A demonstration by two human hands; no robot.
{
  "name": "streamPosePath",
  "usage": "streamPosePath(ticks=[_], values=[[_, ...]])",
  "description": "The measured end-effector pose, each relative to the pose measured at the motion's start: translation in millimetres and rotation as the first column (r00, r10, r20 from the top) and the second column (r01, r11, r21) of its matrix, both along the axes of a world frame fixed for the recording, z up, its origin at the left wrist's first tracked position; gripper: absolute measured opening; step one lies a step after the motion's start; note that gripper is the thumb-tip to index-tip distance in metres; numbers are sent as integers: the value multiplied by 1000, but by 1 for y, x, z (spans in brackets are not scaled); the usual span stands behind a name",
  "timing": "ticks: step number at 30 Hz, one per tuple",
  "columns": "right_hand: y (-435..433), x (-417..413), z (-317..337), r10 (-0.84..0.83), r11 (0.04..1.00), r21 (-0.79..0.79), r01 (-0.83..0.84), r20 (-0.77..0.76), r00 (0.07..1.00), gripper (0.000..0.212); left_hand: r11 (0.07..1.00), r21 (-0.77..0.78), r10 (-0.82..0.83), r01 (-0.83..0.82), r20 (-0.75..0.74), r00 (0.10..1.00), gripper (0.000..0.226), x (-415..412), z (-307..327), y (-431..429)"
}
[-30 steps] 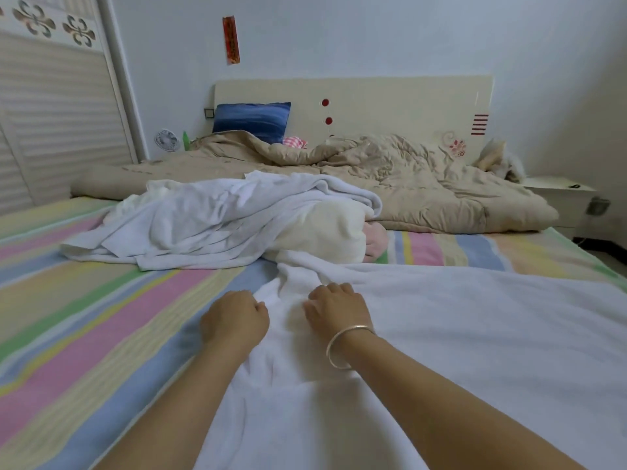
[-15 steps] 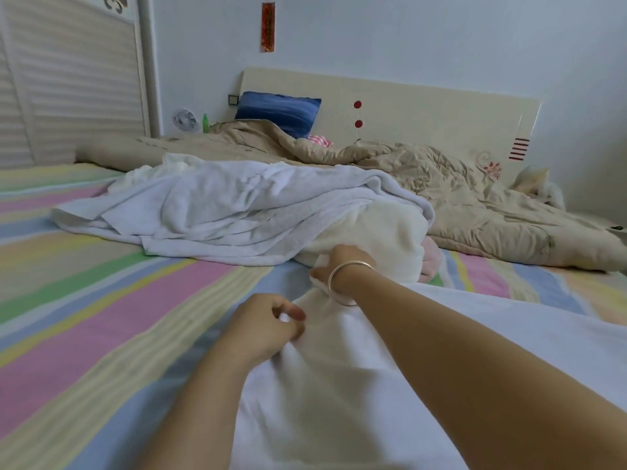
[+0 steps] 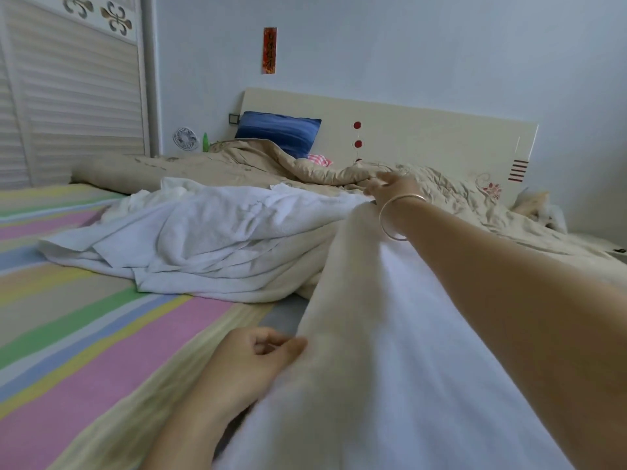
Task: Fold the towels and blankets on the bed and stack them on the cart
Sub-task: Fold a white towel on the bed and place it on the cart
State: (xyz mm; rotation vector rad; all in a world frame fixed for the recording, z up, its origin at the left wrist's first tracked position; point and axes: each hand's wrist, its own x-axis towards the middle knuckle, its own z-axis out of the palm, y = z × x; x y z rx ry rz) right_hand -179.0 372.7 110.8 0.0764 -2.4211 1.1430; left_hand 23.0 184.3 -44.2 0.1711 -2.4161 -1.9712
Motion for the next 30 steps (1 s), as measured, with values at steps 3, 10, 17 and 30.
streamPosePath(ticks=[3,10,17,30], values=[[-12,-8,-8,74,971,214,-110,167,983,25,982,-188,28,-33,-30,999,16,-10,-17,-6],[-27,1,-64,32,861,502,-78,99,995,36,892,-402,184,-208,-99,978,25,-28,-44,-6],[-13,75,-91,223,703,709,-50,-153,963,32,881,-416,203,-227,-100,974,27,-33,-50,-4],[4,107,-159,229,481,877,12,-139,964,41,800,-520,237,-300,-186,954,23,-31,-47,0]])
